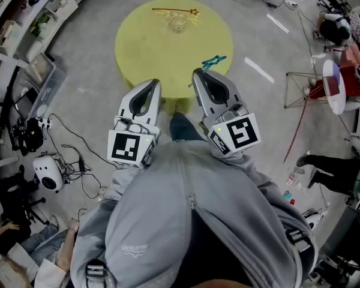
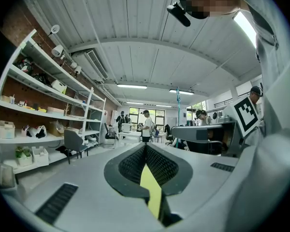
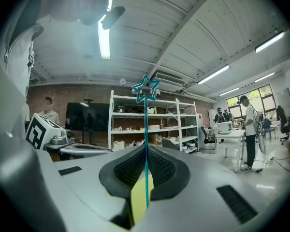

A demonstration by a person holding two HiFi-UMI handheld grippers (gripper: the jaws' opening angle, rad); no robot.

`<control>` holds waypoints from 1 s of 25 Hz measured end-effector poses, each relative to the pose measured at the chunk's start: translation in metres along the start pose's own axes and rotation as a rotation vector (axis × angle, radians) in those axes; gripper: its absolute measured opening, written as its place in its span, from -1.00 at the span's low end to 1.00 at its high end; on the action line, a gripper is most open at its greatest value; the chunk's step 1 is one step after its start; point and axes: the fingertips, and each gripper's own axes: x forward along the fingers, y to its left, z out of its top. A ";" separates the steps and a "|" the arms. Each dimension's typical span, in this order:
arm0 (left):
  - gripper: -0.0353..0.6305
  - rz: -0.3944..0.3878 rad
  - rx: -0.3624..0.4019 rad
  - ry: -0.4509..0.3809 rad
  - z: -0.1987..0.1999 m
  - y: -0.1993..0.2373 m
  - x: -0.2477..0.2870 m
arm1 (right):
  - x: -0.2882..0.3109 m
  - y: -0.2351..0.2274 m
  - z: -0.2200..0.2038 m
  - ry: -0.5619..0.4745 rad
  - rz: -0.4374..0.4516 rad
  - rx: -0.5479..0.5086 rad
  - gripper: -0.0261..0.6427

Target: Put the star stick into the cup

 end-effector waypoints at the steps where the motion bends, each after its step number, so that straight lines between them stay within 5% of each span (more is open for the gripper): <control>1: -0.84 0.004 -0.001 0.002 0.001 0.005 0.013 | 0.010 -0.011 0.001 0.003 0.007 0.002 -0.80; 16: -0.84 0.041 -0.010 0.012 0.008 0.081 0.210 | 0.159 -0.163 -0.011 0.073 0.100 -0.007 -0.80; 25: -0.84 0.075 -0.014 0.051 0.005 0.102 0.254 | 0.194 -0.202 -0.016 0.075 0.129 0.010 -0.80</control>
